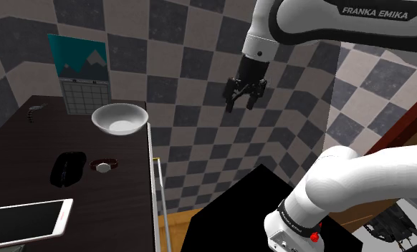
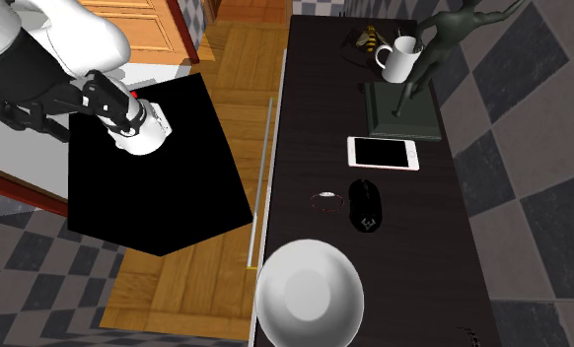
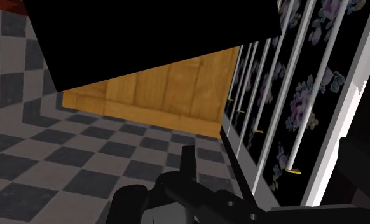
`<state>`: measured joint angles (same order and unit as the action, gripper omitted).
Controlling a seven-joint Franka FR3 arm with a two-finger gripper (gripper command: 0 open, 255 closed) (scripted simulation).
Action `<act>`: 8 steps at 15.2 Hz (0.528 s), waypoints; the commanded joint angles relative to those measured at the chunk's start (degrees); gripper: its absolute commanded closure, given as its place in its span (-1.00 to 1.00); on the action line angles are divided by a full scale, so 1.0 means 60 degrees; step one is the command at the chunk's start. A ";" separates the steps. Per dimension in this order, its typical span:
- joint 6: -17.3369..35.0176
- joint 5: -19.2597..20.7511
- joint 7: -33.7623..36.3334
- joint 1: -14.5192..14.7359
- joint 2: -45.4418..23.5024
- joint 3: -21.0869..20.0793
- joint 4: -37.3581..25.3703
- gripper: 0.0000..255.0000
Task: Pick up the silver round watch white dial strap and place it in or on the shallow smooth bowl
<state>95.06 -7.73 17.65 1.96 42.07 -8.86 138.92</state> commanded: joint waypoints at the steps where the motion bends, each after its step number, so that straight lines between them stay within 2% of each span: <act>1: 0.0471 -0.0359 0.0475 0.0088 -0.0252 -0.0326 0.0152 -1.00; 8: 0.2260 -0.1316 0.1962 0.0289 -0.1844 -0.1453 0.0057 -1.00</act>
<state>107.00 -14.77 27.93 3.46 32.34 -16.51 139.39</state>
